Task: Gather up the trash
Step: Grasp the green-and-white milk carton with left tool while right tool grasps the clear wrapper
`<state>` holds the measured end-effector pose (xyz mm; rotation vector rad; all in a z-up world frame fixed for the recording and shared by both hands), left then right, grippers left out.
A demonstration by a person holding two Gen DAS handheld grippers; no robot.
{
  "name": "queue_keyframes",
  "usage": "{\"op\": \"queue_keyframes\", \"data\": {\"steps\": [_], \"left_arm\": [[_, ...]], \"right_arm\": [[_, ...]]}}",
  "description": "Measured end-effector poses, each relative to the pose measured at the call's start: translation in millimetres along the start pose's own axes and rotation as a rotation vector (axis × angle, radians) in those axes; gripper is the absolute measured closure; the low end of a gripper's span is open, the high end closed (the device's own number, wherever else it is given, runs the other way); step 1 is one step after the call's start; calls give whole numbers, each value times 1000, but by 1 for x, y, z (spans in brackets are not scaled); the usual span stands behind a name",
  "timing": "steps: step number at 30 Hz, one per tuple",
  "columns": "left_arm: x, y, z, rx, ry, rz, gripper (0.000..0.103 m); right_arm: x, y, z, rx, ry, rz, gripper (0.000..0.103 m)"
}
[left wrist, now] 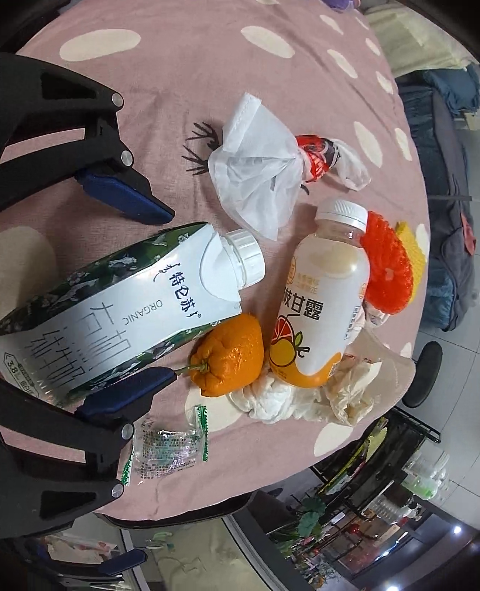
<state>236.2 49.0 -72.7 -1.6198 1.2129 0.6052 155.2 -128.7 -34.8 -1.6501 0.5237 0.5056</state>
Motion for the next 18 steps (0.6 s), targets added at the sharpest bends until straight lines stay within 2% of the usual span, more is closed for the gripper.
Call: {"op": "queue_keyframes", "data": {"steps": [2, 6, 8, 12, 14, 16, 18], "left_arm": [[5, -1, 0, 8, 2, 25, 28], [1, 0, 5, 20, 2, 14, 37], [-4, 2, 9, 18, 9, 1, 51], [-15, 10, 20, 5, 47, -24, 52], [-20, 14, 22, 8, 60, -39, 52], [-24, 19, 23, 4, 73, -57, 52], [-29, 23, 25, 2, 81, -74, 52]], "right_arm": [[5, -4, 5, -2, -18, 13, 5], [21, -11, 18, -48, -40, 50, 5], [36, -16, 23, -76, -57, 99, 5], [65, -22, 35, -119, -96, 192, 6], [76, -23, 42, -151, -101, 221, 13], [87, -24, 49, -173, -108, 252, 27], [93, -25, 53, -185, -108, 272, 34]]}}
Point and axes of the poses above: each gripper's, at about its wrist camera, not at the fingertips, and x roughly the way its jaws point, z to its left, y to its underside, the point moved 2 cm from there along x, roughly the way its jaws point, and after that the axes turned 12 degrees about y, right-handed, at the moved point
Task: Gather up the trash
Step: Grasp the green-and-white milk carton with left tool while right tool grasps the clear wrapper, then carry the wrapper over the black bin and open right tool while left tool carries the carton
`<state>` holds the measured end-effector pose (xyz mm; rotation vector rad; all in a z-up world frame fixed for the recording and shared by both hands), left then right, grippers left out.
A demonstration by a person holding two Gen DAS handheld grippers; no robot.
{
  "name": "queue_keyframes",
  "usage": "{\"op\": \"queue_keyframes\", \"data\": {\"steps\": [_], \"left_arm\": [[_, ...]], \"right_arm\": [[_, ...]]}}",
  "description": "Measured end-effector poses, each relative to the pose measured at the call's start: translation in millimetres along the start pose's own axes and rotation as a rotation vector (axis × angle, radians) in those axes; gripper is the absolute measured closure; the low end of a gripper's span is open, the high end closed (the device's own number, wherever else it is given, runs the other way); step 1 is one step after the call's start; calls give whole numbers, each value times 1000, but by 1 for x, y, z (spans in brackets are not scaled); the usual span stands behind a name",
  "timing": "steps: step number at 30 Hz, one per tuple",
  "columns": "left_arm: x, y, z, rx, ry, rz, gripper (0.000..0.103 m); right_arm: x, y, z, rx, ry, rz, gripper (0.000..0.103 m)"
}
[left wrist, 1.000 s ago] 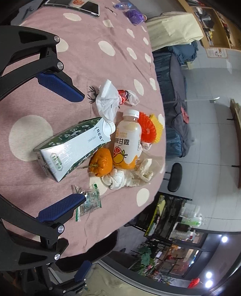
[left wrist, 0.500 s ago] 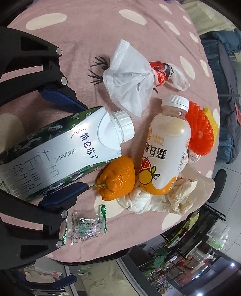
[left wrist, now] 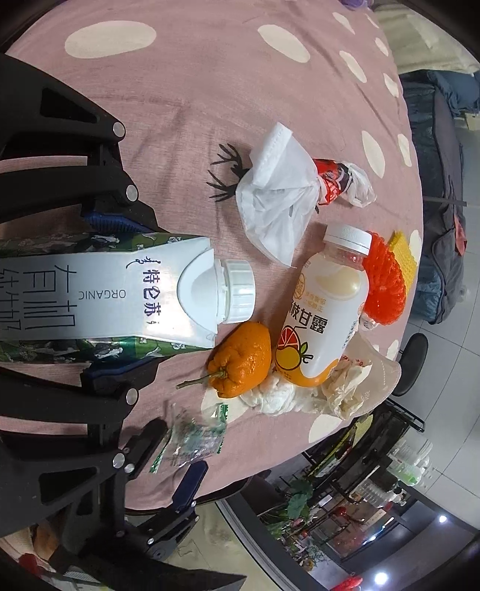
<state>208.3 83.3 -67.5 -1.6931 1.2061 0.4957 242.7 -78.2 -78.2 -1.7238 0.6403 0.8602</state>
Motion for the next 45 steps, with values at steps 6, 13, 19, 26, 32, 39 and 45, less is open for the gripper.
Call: {"op": "queue_keyframes", "data": {"steps": [6, 13, 19, 26, 32, 39, 45], "left_arm": [[-12, 8, -1, -7, 19, -60, 52], [-28, 20, -17, 24, 33, -141, 52], [-36, 26, -46, 99, 36, -200, 52], [-28, 32, -91, 194, 99, -211, 52], [-9, 30, -140, 287, 177, -198, 52], [19, 24, -189, 370, 245, -172, 52], [40, 20, -220, 418, 281, -136, 52]], "right_arm": [[4, -2, 1, -21, -12, -5, 75], [-3, 6, -7, 24, -40, -36, 83], [-25, 17, -27, 92, -18, -98, 83], [-60, 39, -72, 212, 61, -202, 83], [-78, 67, -129, 319, 200, -242, 83], [-48, 109, -200, 447, 322, -127, 83], [1, 138, -238, 530, 337, 20, 83]]}}
Point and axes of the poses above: each gripper's, at about its wrist camera, not at the fingertips, and x roughly the way its jaws point, z to its left, y to its underside, the point moved 2 cm from there along x, roughly the way its jaws point, and after that the axes turned 12 degrees about y, right-handed, at the moved point
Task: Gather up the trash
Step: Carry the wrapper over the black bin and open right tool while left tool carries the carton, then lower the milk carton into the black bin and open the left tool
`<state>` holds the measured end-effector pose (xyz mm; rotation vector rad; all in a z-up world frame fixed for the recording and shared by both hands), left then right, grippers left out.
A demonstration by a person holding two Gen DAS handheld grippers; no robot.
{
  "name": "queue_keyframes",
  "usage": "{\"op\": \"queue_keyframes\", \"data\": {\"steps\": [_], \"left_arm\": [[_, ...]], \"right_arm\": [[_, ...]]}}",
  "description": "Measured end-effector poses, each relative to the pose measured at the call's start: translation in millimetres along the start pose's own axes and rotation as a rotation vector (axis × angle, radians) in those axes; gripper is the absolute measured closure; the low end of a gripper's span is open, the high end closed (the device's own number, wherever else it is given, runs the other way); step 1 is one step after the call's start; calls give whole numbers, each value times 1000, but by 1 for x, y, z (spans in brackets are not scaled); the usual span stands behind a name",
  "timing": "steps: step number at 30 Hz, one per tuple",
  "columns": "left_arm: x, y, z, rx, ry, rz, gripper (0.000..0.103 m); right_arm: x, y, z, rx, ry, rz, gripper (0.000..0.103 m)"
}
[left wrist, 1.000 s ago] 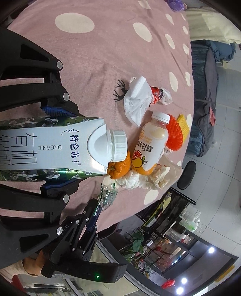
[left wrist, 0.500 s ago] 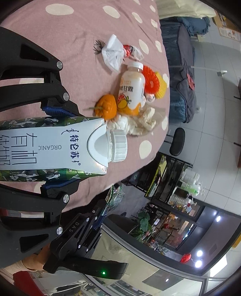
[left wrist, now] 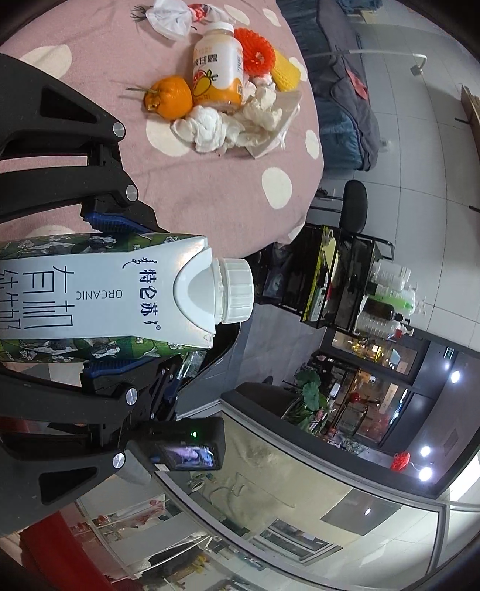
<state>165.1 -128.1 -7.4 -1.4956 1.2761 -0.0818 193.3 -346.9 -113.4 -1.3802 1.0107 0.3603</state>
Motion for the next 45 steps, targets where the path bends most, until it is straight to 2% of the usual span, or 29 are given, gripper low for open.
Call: {"op": "queue_keyframes", "data": {"steps": [5, 6, 8, 10, 11, 15, 18, 29, 40, 45], "left_arm": [[16, -6, -14, 24, 16, 18, 52], [18, -7, -16, 24, 19, 23, 52], [24, -9, -19, 22, 30, 32, 52], [28, -10, -22, 24, 37, 40, 52], [31, -10, -23, 26, 38, 46, 52], [41, -13, -27, 28, 46, 65, 52], [49, -16, -31, 23, 62, 76, 52], [97, -29, -50, 49, 92, 151, 52], [153, -28, -64, 61, 95, 277, 52], [175, -25, -63, 33, 97, 334, 52]], "right_arm": [[39, 2, -8, 17, 33, 84, 83], [44, 1, -8, 19, 32, 98, 80], [52, 1, -9, 32, 36, 110, 66], [52, 3, -8, 34, 46, 95, 33], [51, 3, -8, 35, 58, 78, 30], [42, 6, -7, 24, 83, 43, 28], [26, 8, -11, 43, 112, 7, 22], [-27, 19, -62, 164, 172, -72, 20], [-45, 43, -109, 270, 227, -45, 19], [-45, 49, -125, 297, 245, -33, 19]]}}
Point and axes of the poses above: each gripper's, at about its wrist camera, not at the fingertips, and x roughly the way its jaws point, z to its left, y to its underside, the point moved 2 cm from there along x, roughly the way its jaws point, and after that the axes turned 12 degrees about y, right-handed, at the moved point
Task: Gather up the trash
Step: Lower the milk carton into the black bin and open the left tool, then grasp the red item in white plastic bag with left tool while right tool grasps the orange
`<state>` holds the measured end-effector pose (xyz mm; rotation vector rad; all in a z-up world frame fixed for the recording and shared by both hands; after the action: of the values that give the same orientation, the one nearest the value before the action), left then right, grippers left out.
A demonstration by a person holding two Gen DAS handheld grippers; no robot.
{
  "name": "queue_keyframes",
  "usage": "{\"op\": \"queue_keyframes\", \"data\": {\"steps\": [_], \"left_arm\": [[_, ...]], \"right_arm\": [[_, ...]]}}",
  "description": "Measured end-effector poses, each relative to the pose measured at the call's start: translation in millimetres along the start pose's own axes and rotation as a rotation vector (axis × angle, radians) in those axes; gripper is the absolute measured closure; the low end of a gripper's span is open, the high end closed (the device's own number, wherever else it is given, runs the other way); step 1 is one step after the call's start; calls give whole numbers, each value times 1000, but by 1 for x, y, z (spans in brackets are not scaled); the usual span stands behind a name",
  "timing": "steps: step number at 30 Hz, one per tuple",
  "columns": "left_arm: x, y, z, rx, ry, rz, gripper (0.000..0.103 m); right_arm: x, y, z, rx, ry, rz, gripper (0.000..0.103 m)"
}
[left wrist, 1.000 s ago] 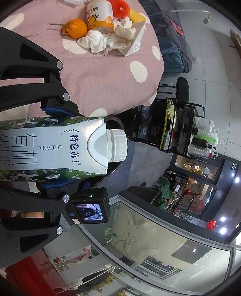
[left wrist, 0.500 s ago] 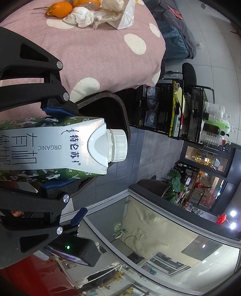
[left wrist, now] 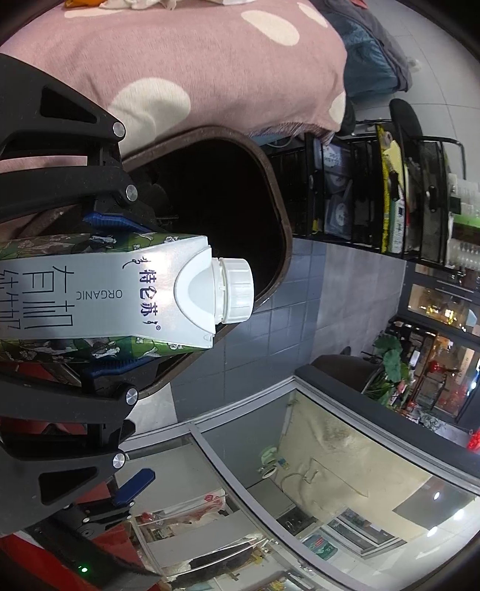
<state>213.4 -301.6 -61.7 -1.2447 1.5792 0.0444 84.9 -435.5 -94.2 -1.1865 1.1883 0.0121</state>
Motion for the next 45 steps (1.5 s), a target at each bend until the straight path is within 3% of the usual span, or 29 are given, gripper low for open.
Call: {"op": "queue_keyframes", "data": {"steps": [10, 13, 15, 17, 23, 32, 35, 40, 45], "left_arm": [[33, -3, 14, -81, -1, 60, 51], [36, 1, 15, -65, -17, 60, 50], [35, 3, 13, -59, -25, 53, 42], [32, 3, 12, -65, -12, 31, 25], [20, 7, 2, -1, -36, -8, 18], [-37, 27, -11, 100, -88, -172, 13], [-60, 35, -12, 136, -129, -236, 10], [-98, 54, 2, 139, -198, -323, 8], [-134, 74, 34, 94, -295, -360, 8]], "right_arm": [[2, 8, -18, 37, 16, 19, 19], [3, 9, -19, 36, 19, 27, 19], [3, 10, -18, 32, 20, 31, 19], [5, 9, -17, 29, 21, 32, 19], [4, 7, -15, 42, 13, 28, 19], [-10, 6, -6, 28, -20, -26, 19], [-19, 4, 4, 18, -58, -53, 14], [-38, 1, 33, -26, -148, -105, 14], [-56, -1, 76, -110, -262, -122, 14]]}}
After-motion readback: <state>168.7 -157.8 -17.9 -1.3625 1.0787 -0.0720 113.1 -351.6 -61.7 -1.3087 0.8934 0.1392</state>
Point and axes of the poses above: each gripper's, at about its wrist camera, not at the fingertips, and x roughly the way its jaws point, z to its left, y to its underside, the point moved 2 cm from there along x, roughly the way its jaws point, and after that the axes turned 12 degrees about y, right-handed, at the moved point
